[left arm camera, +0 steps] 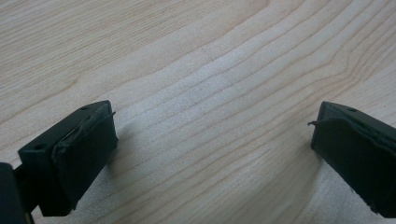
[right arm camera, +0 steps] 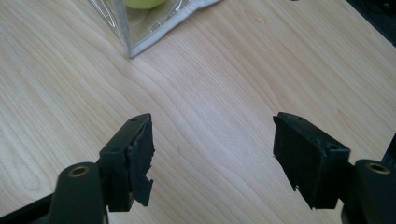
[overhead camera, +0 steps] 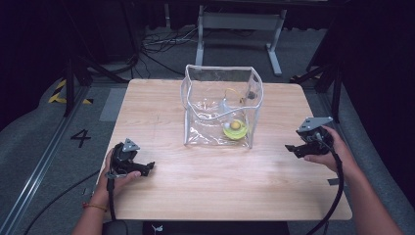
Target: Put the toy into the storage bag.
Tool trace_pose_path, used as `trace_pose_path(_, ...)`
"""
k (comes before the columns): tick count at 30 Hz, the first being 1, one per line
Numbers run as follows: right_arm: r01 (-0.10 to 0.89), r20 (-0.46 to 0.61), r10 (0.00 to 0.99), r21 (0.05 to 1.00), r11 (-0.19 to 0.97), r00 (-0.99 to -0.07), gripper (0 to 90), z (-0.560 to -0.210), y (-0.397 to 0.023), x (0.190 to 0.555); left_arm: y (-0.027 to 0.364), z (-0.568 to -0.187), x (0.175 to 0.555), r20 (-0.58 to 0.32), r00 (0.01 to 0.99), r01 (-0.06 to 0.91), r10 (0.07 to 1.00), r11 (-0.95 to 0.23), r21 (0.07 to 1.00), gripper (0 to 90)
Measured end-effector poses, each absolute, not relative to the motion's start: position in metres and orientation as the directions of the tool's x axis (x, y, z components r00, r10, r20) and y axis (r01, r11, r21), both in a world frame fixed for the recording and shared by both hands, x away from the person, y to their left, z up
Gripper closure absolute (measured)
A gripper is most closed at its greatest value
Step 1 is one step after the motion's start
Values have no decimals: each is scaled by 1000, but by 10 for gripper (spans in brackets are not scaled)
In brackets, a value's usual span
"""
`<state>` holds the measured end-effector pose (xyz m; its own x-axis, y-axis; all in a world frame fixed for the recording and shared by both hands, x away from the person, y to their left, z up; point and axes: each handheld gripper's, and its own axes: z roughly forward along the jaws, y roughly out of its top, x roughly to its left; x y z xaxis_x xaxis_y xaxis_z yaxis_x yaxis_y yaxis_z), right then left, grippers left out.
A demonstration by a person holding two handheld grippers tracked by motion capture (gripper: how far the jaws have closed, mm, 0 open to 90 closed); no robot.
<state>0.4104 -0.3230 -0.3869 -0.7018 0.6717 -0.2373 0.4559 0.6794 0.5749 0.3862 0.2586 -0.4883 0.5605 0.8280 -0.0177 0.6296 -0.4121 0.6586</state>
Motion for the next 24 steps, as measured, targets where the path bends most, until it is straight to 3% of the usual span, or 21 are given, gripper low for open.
trace_pose_path(13, 465, -210, 738, 658, 591, -641, 291, -416, -349, 394, 259, -488, 386, -17, 561, 629, 828, -413, 658, 6)
trace_pose_path(24, 501, -190, 795, 686, 527, -576, 280, -462, -377, 371, 259, -488, 386, -20, 560, 631, 828, -411, 658, 5)
